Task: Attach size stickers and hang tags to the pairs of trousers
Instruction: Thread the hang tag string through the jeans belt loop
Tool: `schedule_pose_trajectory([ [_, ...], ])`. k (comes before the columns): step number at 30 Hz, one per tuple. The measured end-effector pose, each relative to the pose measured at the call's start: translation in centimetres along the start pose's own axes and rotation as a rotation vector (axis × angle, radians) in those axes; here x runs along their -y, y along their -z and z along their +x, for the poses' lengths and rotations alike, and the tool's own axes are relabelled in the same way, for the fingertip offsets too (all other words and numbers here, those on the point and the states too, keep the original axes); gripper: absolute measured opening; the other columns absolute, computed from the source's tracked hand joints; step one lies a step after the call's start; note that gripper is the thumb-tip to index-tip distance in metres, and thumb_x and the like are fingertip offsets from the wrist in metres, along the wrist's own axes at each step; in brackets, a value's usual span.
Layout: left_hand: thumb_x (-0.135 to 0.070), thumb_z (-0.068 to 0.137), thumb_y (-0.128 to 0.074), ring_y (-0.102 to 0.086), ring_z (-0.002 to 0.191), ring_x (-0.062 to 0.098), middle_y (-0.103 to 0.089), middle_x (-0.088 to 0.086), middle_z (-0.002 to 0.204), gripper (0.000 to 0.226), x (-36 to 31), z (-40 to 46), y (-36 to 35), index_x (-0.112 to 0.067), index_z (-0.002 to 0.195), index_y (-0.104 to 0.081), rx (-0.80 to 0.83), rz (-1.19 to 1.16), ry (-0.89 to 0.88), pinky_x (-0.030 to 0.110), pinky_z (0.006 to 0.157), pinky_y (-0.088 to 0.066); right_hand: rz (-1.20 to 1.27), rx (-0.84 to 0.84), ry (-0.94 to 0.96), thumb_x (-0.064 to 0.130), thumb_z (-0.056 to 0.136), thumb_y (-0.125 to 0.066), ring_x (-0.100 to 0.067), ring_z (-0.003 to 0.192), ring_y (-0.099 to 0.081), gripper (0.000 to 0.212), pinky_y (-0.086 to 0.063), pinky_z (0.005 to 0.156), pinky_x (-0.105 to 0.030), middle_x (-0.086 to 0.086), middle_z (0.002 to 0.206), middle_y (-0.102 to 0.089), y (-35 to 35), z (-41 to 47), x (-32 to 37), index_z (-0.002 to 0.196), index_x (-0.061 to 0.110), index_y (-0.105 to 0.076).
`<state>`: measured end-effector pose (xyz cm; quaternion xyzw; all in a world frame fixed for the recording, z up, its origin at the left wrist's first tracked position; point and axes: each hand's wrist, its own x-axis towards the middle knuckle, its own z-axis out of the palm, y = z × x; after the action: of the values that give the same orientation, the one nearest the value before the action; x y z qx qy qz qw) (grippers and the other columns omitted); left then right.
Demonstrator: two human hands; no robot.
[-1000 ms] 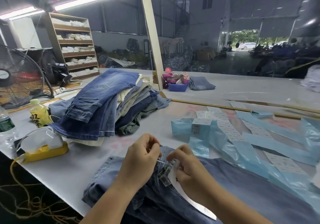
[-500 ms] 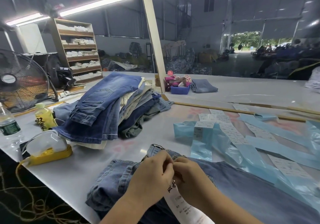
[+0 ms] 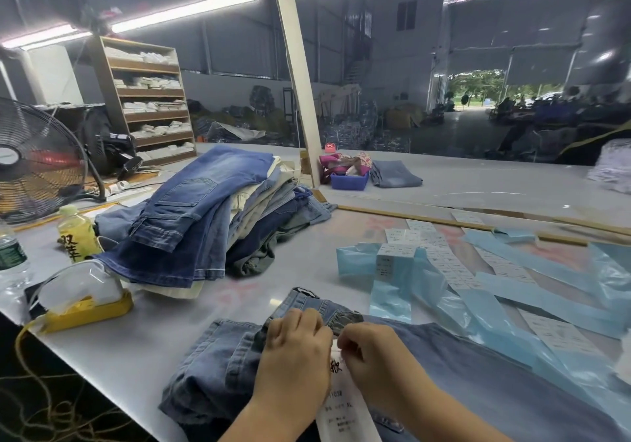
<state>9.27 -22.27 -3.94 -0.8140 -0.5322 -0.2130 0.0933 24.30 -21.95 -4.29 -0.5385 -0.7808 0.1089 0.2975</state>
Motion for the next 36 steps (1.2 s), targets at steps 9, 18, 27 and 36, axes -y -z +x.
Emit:
schedule_pose_trajectory([
  [9,-0.017,0.066,-0.067,-0.054,0.062,0.017,-0.056,-0.009,0.065,0.012,0.0,0.2,-1.4,-0.024,0.073,-0.060,-0.173,-0.028,-0.273,0.028,0.070,-0.032,0.343,0.016,-0.197,0.001,0.070,-0.053,-0.007,0.057,-0.043,0.012,-0.035,0.054,-0.027,0.001,0.061,-0.057,-0.1,0.1,-0.8,0.072,0.012,-0.056],
  [18,-0.032,0.093,-0.046,-0.053,0.087,0.008,-0.060,-0.014,0.089,0.009,0.8,0.6,-1.9,-0.032,0.094,-0.056,0.016,-0.232,-0.050,0.025,0.084,-0.030,0.631,0.038,-0.372,-0.009,0.075,-0.052,-0.019,0.054,-0.062,0.022,-0.055,0.056,-0.038,-0.009,0.061,-0.067,-0.1,0.5,-0.3,0.076,0.009,-0.064],
  [27,-0.023,0.095,-0.058,-0.053,0.089,0.003,-0.057,-0.016,0.089,0.009,1.7,0.7,-1.1,-0.032,0.090,-0.057,-0.037,-0.476,0.013,0.018,0.084,-0.040,1.134,0.111,-0.550,-0.025,0.079,-0.057,-0.026,0.063,-0.066,0.017,-0.060,0.062,-0.035,-0.023,0.076,-0.063,0.8,1.5,0.6,0.086,-0.010,-0.060],
  [36,-0.021,0.095,-0.056,-0.055,0.082,0.006,-0.061,-0.015,0.080,0.010,2.5,0.6,-0.9,-0.029,0.090,-0.058,0.015,-0.501,0.015,0.025,0.079,-0.043,1.124,0.072,-0.540,-0.020,0.080,-0.063,-0.025,0.058,-0.067,0.018,-0.059,0.055,-0.034,-0.018,0.065,-0.064,0.2,1.9,0.6,0.081,-0.004,-0.054],
])
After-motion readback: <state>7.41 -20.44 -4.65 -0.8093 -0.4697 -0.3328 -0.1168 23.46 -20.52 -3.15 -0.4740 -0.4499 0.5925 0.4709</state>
